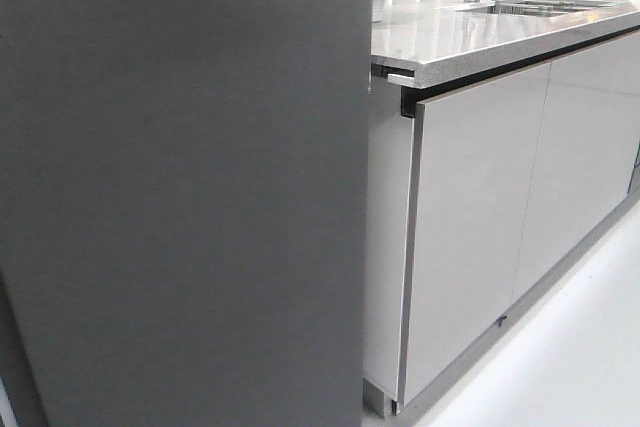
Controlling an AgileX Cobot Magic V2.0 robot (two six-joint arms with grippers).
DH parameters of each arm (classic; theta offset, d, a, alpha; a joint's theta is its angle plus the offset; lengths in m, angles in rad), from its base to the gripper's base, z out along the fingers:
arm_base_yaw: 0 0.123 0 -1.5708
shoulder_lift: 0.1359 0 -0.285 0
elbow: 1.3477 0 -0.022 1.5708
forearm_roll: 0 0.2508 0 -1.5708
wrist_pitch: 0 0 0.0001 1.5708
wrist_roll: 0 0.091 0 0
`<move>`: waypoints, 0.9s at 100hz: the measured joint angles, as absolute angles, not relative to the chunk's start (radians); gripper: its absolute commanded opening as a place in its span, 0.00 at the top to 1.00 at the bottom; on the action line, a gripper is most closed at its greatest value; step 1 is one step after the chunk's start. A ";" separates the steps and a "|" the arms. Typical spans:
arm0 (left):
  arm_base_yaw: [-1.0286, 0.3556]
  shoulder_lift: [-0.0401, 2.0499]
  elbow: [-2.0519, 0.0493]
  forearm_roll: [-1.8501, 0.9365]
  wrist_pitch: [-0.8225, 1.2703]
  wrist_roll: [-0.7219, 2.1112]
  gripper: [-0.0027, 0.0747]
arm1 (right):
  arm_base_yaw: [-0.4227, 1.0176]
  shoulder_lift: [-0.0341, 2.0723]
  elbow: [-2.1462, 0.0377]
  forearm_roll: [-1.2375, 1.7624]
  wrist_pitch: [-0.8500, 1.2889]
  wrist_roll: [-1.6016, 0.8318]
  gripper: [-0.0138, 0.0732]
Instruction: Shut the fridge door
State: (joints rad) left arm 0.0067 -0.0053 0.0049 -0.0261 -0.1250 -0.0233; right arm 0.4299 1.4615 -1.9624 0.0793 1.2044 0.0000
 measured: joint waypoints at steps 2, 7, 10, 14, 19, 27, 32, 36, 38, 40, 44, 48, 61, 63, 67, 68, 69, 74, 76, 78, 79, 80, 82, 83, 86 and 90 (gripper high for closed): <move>0.007 -0.005 0.005 -0.026 -0.125 -0.023 0.99 | 0.430 1.454 -1.962 0.074 1.207 0.007 0.93; 0.007 -0.005 0.005 -0.026 -0.125 -0.023 0.99 | 0.430 1.434 -1.962 0.058 1.211 0.026 0.93; 0.007 -0.005 0.005 -0.026 -0.125 -0.023 0.99 | 0.430 1.418 -1.962 0.045 1.214 0.032 0.93; 0.007 -0.005 0.005 -0.026 -0.125 -0.023 0.99 | 0.430 1.399 -1.960 0.035 1.215 0.040 0.93; 0.007 -0.005 0.005 -0.026 -0.125 -0.023 0.99 | 0.430 1.360 -1.945 0.028 1.215 0.045 0.93; 0.007 -0.005 0.005 -0.026 -0.125 -0.023 0.99 | 0.428 1.292 -1.900 0.016 1.202 0.050 0.93; 0.007 -0.005 0.005 -0.026 -0.125 -0.023 0.99 | 0.419 1.241 -1.856 0.016 1.176 0.051 0.93; 0.007 -0.005 0.005 -0.026 -0.125 -0.023 0.99 | 0.407 1.195 -1.819 0.016 1.146 0.052 0.93; 0.007 -0.005 0.005 -0.026 -0.125 -0.023 0.99 | 0.398 1.171 -1.785 0.018 1.131 0.052 0.93; 0.007 -0.005 0.005 -0.026 -0.125 -0.023 0.99 | 0.388 1.147 -1.759 0.020 1.116 0.054 0.93; 0.007 -0.005 0.005 -0.026 -0.125 -0.023 0.99 | 0.368 1.107 -1.712 0.020 1.092 0.056 0.93; 0.007 -0.005 0.005 -0.026 -0.125 -0.023 0.99 | 0.342 1.060 -1.653 0.020 1.067 0.056 0.93; 0.007 -0.005 0.005 -0.026 -0.125 -0.023 0.99 | 0.273 0.913 -1.453 0.022 0.998 0.056 0.93; 0.007 -0.005 0.005 -0.026 -0.125 -0.023 0.99 | 0.268 0.897 -1.431 0.022 0.989 0.056 0.93; 0.007 -0.005 0.005 -0.026 -0.125 -0.023 0.99 | 0.255 0.848 -1.364 0.026 0.957 0.056 0.93; 0.007 -0.005 0.005 -0.026 -0.125 -0.023 0.99 | 0.251 0.832 -1.342 0.027 0.946 0.056 0.93; 0.007 -0.005 0.005 -0.026 -0.125 -0.023 0.99 | 0.249 0.823 -1.342 0.027 0.941 0.056 0.93; 0.007 -0.005 0.005 -0.026 -0.125 -0.023 0.99 | 0.236 0.764 -1.253 0.037 0.897 0.056 0.93; 0.007 -0.005 0.005 -0.026 -0.125 -0.023 0.99 | 0.229 0.739 -1.230 0.040 0.878 0.056 0.93; 0.007 -0.005 0.005 -0.026 -0.125 -0.023 0.99 | 0.222 0.713 -1.186 0.048 0.857 0.056 0.93; 0.007 -0.005 0.005 -0.026 -0.125 -0.023 0.99 | 0.220 0.704 -1.175 0.050 0.851 0.056 0.93; 0.007 -0.005 0.005 -0.026 -0.125 -0.023 0.99 | 0.216 0.685 -1.163 0.051 0.840 0.056 0.93; 0.007 -0.005 0.005 -0.026 -0.125 -0.023 0.99 | 0.208 0.658 -1.120 0.058 0.822 0.056 0.93; 0.007 -0.005 0.005 -0.026 -0.125 -0.023 0.99 | 0.206 0.649 -1.110 0.061 0.816 0.056 0.93; 0.007 -0.005 0.005 -0.026 -0.125 -0.023 0.99 | 0.195 0.615 -1.067 0.066 0.792 0.056 0.93; 0.007 -0.005 0.005 -0.026 -0.125 -0.023 0.99 | 0.181 0.565 -1.004 0.072 0.761 0.056 0.93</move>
State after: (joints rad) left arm 0.0067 -0.0053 0.0049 -0.0261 -0.1250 -0.0233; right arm 0.1811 0.5653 -1.0037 0.0720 0.7611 0.0562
